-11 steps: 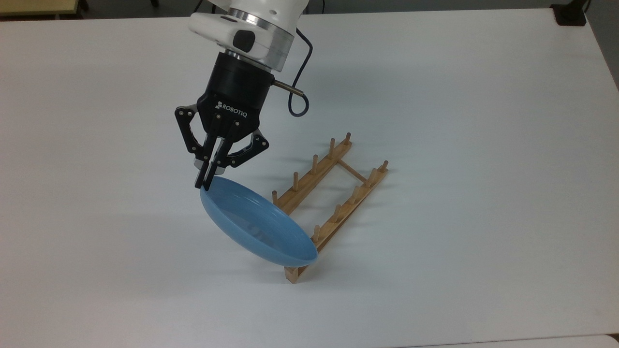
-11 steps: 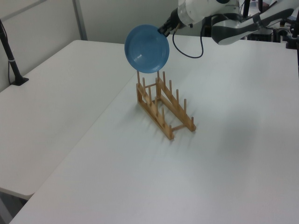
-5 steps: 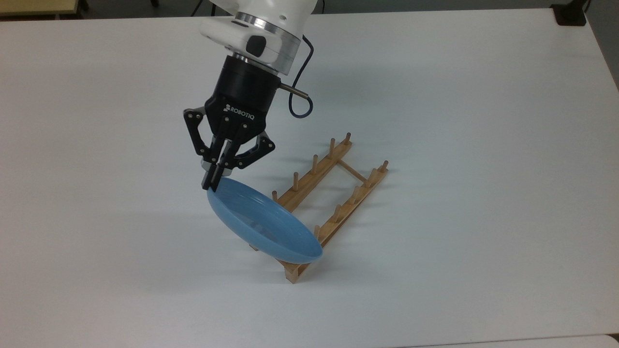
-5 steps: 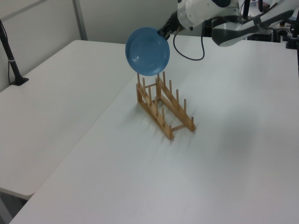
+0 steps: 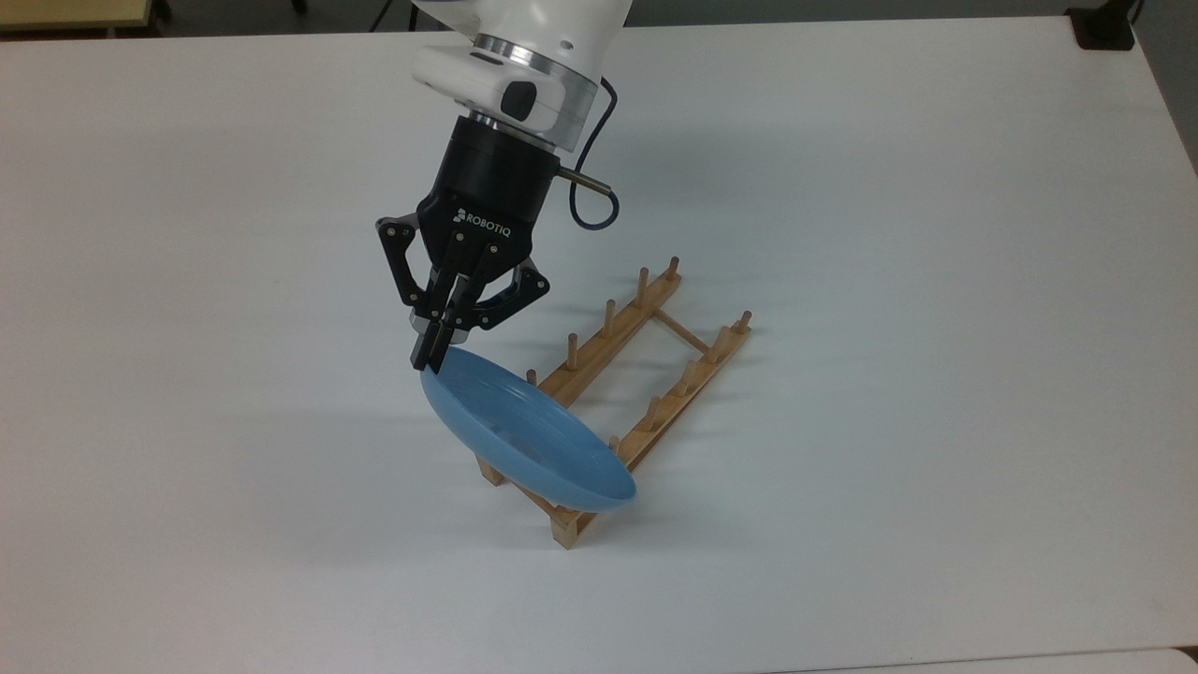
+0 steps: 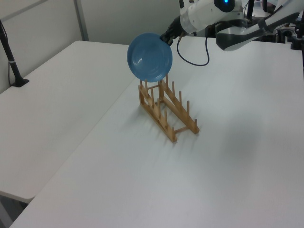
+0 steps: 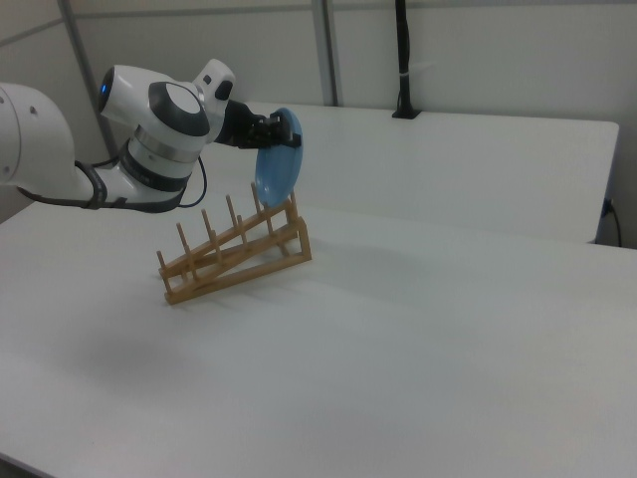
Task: Place plate in plate rack
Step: 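Open the gripper to release the plate in the rack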
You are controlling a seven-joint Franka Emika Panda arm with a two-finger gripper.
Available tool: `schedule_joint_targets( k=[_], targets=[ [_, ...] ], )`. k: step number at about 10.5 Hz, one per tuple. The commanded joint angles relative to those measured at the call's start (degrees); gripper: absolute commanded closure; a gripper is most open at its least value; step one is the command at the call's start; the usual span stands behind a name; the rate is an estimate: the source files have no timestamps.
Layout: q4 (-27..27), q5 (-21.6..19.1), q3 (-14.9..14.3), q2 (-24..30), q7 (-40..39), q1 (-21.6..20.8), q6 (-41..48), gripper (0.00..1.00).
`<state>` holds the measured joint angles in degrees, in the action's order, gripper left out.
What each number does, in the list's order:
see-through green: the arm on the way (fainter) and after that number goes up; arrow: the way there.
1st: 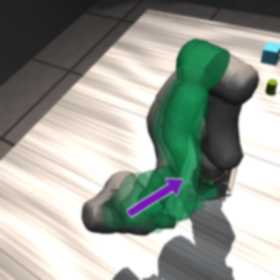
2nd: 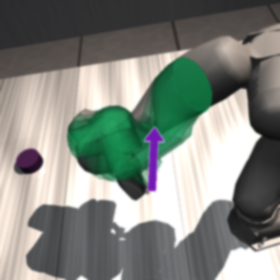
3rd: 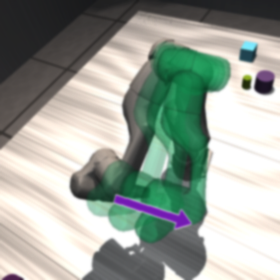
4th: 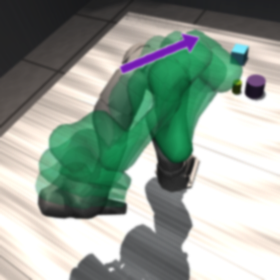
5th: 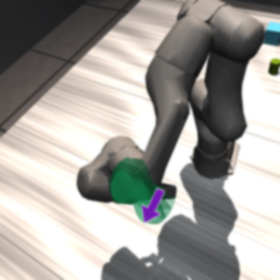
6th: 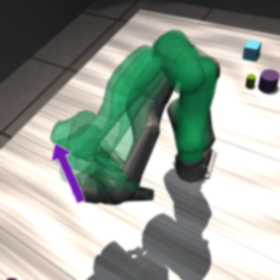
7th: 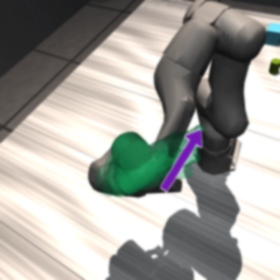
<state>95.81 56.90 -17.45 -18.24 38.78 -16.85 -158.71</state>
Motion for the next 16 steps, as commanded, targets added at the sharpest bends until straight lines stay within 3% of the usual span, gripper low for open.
schedule_joint_targets(
  k=[1, 2, 3, 4, 5, 6, 9, 11, 13, 14, 16],
  targets=[
    [3.2, 2.0, 0.8, 1.5, 1.6, -0.3, -0.8, 1.0],
    [3.3, 2.1, 0.8, 1.5, 1.5, -0.3, -0.8, 0.96],
    [3.3, 2.1, 0.8, 1.5, 1.5, -0.2, -0.8, 0.82],
    [3.3, 2.1, 0.9, 1.5, 1.5, -0.2, -0.8, 0.59],
    [3.4, 1.9, 1.1, 1.4, 1.6, -0.2, -0.7, 0.18],
    [3.3, 1.8, 1.2, 1.5, 3.3, -0.2, -0.7, 0.0],
    [2.9, 1.2, 1.4, 2.0, 13.0, 0.0, -1.2, 0.0],
    [3.2, -0.1, 4.4, 3.8, 22.4, 0.9, -1.1, 0.0],
    [7.3, -8.4, 8.0, 6.8, 24.9, 3.5, 0.0, 0.0],
    [8.3, -12.4, 12.0, 7.9, 24.8, 6.9, 2.6, 0.0],
    [7.2, -25.5, 17.8, 8.6, 22.1, 10.8, 14.9, 0.0]
  ],
)
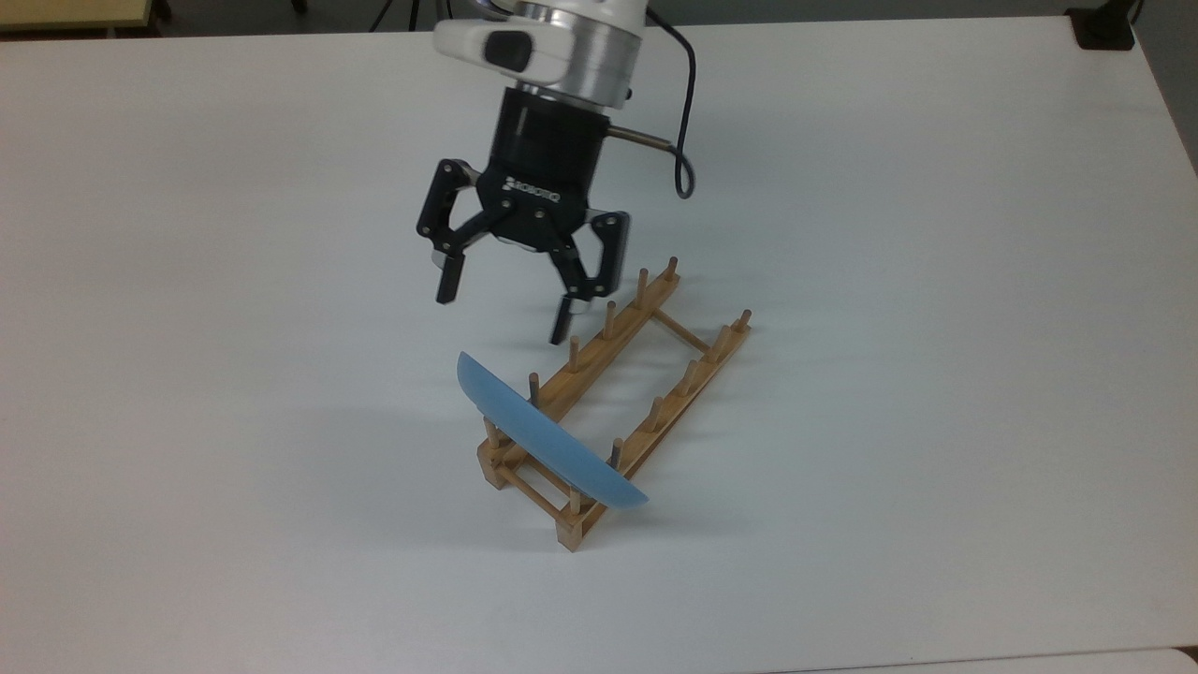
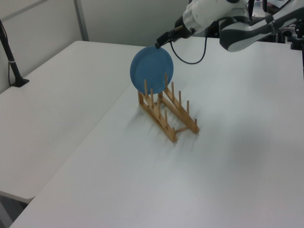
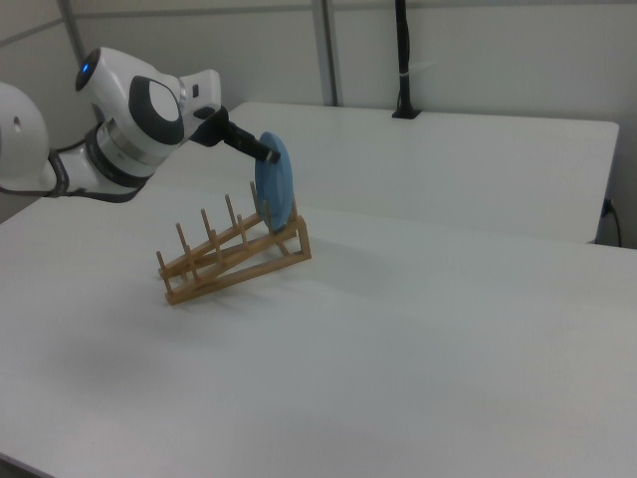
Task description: Place plate in plate rack
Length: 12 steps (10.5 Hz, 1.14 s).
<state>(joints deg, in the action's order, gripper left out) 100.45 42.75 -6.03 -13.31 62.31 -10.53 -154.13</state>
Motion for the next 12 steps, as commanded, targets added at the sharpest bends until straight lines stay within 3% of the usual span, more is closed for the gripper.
schedule_joint_targets(
  k=[1, 3, 4, 7, 8, 10, 12],
  targets=[
    [1.3, -19.6, 8.4, 4.0, -9.7, 5.3, 17.1, 0.0],
    [-5.1, -37.0, 10.2, 4.5, -30.7, 7.0, 35.6, 0.0],
    [-7.4, -40.3, 10.1, 4.9, -38.2, 7.4, 43.7, 0.0],
    [-7.5, -40.3, 9.5, 8.3, -48.1, 10.1, 56.2, 0.0],
    [-7.5, -40.4, 8.3, 9.1, -50.8, 11.1, 57.5, 0.0],
    [-7.4, -41.5, 3.3, 10.1, -54.3, 10.1, 58.8, 0.0],
    [-7.5, -43.0, 2.7, 10.1, -54.6, 9.8, 59.0, 0.0]
  ],
)
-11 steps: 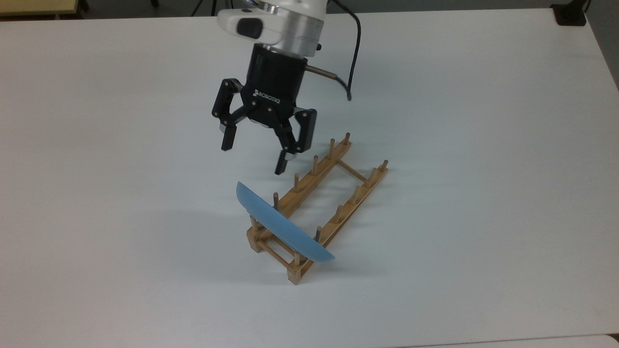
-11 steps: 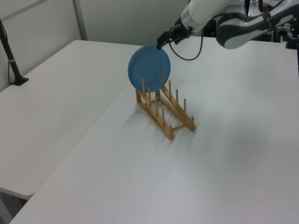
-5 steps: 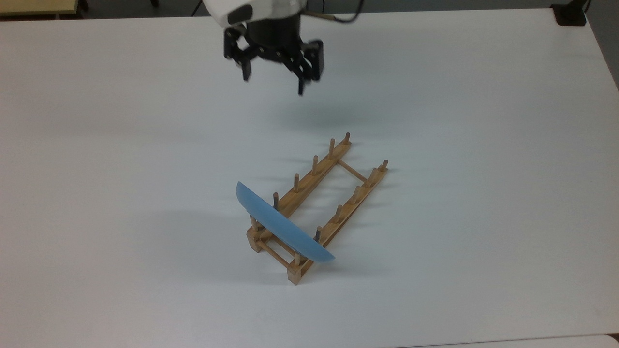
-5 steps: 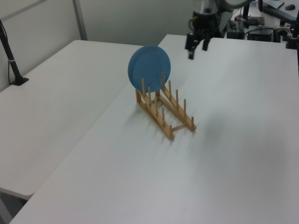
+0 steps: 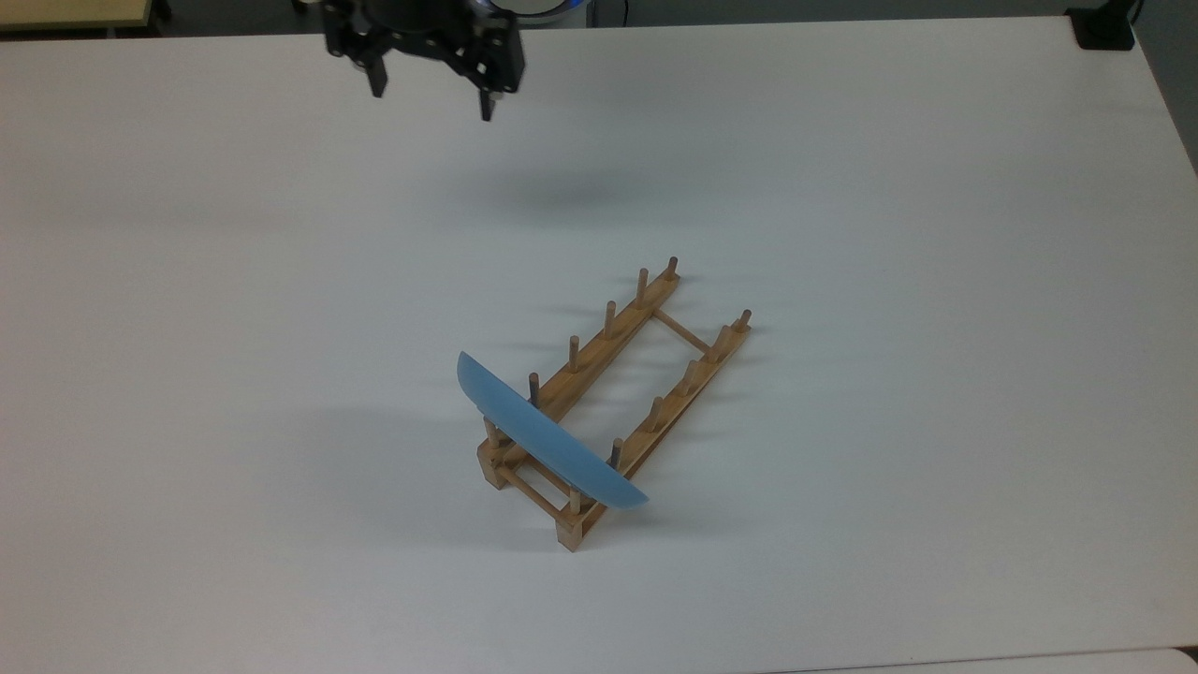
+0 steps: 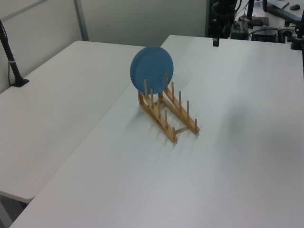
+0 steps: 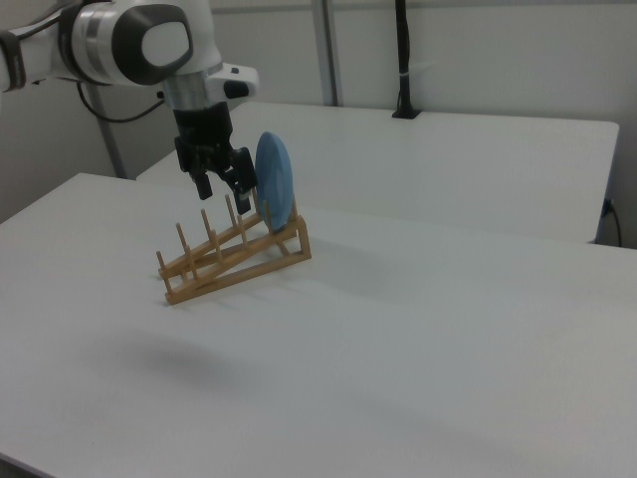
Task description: Place plate in plate rack
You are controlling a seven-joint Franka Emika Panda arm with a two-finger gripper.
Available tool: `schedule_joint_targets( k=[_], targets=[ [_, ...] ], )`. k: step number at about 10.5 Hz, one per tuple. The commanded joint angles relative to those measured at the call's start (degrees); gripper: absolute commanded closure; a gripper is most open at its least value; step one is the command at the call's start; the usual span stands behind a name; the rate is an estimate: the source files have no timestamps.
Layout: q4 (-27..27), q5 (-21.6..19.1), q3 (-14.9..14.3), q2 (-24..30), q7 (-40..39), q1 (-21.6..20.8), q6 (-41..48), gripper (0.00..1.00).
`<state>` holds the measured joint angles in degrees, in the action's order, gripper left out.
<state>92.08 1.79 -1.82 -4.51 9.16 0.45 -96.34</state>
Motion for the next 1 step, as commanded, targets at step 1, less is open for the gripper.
schedule_joint_targets(
  k=[1],
  targets=[
    [0.8, -2.1, -2.0, 1.3, -1.4, -1.2, 1.2, 0.0]
  ],
)
